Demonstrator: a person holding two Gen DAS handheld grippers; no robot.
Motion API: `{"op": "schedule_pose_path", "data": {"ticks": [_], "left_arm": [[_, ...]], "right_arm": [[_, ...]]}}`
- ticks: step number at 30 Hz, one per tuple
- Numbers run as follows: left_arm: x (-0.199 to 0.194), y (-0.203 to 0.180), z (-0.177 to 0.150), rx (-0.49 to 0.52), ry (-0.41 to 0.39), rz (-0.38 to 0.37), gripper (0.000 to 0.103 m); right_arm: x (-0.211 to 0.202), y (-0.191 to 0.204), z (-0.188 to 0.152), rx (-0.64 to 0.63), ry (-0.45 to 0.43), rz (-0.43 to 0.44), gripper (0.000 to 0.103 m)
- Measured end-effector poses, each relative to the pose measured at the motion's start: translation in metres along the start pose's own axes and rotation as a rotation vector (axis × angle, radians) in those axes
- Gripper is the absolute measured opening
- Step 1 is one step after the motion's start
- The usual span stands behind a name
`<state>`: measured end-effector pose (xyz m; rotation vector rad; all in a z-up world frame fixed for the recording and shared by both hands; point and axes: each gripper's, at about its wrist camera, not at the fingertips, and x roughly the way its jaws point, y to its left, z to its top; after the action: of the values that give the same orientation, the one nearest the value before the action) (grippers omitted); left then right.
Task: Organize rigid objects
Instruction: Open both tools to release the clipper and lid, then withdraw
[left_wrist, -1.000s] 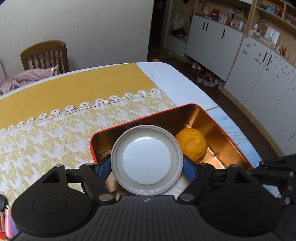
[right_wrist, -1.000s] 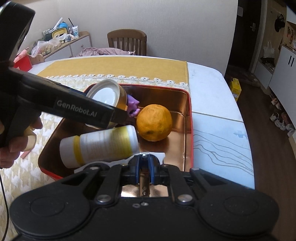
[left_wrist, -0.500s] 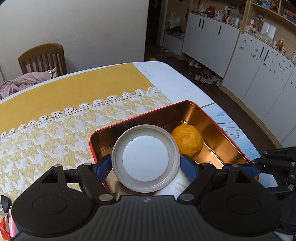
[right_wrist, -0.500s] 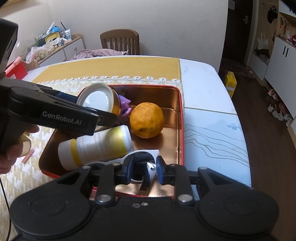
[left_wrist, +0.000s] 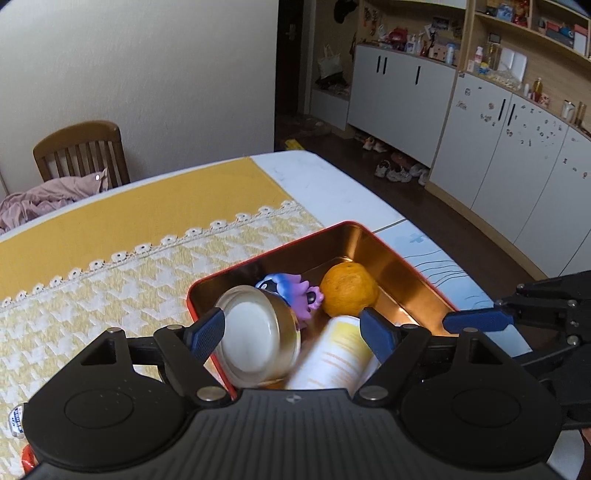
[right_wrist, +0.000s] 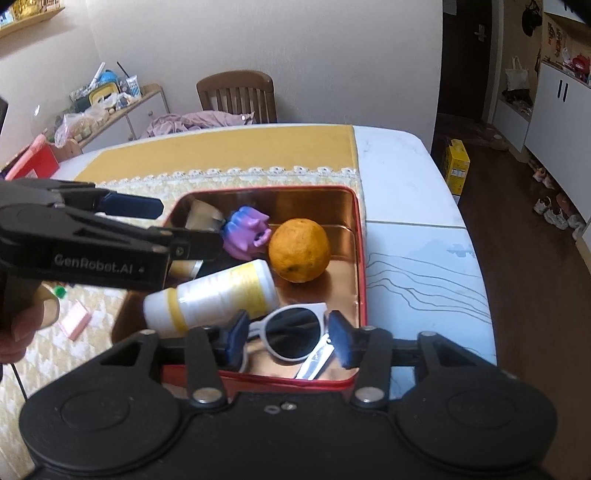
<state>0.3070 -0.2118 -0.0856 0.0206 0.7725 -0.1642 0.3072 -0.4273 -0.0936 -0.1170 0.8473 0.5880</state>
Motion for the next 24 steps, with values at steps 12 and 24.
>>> {"op": "schedule_pose_path", "data": {"ticks": [12, 24], "left_arm": [[-0.05, 0.015, -0.007, -0.011, -0.056, -0.028, 0.08], [-0.093, 0.056, -0.03, -0.043, -0.08, -0.026, 0.086]], "right_arm": [[-0.031, 0.019, 0.003, 0.032, -0.055, 0.022, 0.071], [-0.048, 0.064, 0.004, 0.01, -0.11, 0.023, 0.096]]}}
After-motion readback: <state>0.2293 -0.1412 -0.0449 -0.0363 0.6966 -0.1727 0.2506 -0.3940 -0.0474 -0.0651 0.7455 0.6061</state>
